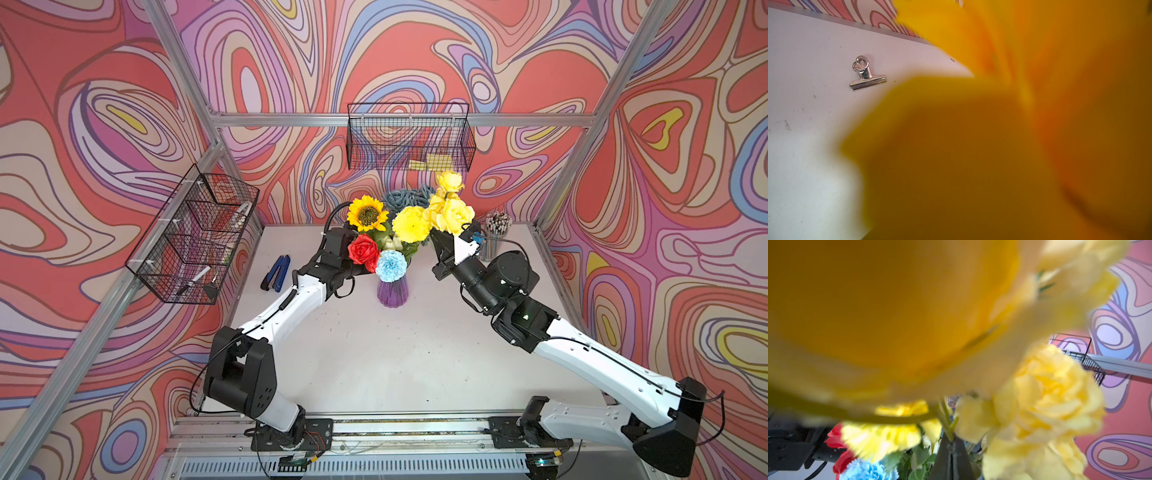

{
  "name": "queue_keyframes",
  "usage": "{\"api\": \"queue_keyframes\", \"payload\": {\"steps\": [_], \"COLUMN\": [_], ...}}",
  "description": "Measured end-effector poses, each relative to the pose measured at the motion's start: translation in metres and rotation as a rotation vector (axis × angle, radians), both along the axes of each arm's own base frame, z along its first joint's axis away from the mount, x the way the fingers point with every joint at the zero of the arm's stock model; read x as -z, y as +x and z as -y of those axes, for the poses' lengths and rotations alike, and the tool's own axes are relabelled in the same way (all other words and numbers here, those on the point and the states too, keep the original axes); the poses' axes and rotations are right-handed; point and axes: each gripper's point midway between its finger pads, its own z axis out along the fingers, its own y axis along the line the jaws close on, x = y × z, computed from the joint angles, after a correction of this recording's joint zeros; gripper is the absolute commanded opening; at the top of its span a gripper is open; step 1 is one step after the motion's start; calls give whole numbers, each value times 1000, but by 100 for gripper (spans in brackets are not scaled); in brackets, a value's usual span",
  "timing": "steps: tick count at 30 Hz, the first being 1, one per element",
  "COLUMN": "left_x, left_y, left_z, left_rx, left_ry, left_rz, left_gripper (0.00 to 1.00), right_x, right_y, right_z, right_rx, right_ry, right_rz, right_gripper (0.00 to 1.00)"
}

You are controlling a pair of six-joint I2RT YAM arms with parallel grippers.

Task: Pick out yellow flowers from the vase
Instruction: Pick up the flower from the vase.

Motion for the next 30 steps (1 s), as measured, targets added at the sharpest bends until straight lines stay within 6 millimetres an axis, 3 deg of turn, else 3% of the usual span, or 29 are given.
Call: {"api": "queue_keyframes", "payload": {"steps": [10, 15, 22, 30], "left_x": [0, -1, -2, -2], "left_y": [-1, -1, -1, -1], "left_z": [0, 0, -1, 0], "left_rx": [0, 3, 7, 8], "left_ry": [0, 2, 10, 9], "left_rz": [1, 4, 11, 11], "left_gripper": [69, 69, 69, 69], "right_x": [-50, -69, -110, -114], "right_y": [1, -2, -15, -29], "right_z": [3, 14, 40, 74], "right_rx": [22, 52, 99, 182], "right_ry": [-5, -32, -41, -40], "right_rz": [13, -18, -53, -93], "right_gripper": [0, 0, 0, 0]}}
